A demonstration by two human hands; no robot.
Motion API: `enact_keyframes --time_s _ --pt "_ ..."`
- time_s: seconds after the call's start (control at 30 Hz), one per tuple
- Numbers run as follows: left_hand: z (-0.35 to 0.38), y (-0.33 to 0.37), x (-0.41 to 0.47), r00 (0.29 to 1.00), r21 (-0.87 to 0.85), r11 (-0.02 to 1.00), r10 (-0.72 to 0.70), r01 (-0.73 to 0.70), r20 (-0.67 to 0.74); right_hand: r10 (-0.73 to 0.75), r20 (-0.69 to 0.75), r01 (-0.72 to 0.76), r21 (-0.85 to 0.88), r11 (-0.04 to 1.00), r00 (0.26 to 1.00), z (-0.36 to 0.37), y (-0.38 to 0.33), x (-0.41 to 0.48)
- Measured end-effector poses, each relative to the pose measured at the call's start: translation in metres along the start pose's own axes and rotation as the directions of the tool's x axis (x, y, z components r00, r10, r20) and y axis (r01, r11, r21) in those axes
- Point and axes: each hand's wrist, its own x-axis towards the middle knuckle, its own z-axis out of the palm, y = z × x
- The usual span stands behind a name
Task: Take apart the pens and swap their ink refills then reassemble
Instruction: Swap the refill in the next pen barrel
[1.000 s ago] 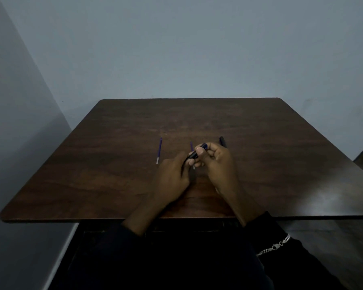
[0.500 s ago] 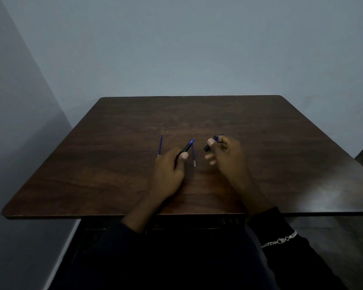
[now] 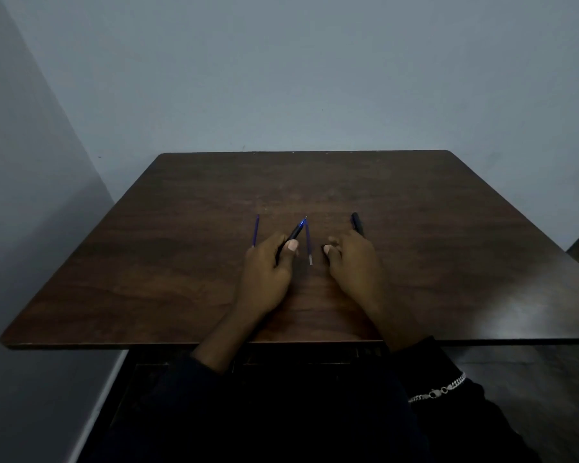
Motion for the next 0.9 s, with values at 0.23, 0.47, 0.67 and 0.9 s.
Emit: enact_keyframes --time_s 0.23,0.47,0.67,0.9 --pt "0.000 0.001 -0.001 1.000 0.002 1.000 -0.007 0.007 0.019 0.017 -0.038 -0.017 -0.003 1.000 0.999 0.001 0.005 -0.001" --pt "0.001 0.001 -0.001 0.999 -0.004 1.000 -0.021 0.021 0.037 0.073 -0.159 -0.044 0.178 0.983 0.985 -0.003 0.010 -0.006" --pt "0.002 0.001 -0.002 0.997 0.037 0.997 0.068 -0.069 0.029 -0.018 -0.262 0.138 0.446 0.884 0.965 -0.017 0.000 -0.016" --pt "0.002 -0.001 -0.003 0.982 0.094 0.980 0.167 -0.175 0.093 -0.142 -0.107 0.178 0.588 0.789 0.984 -0.015 -0.005 -0.017"
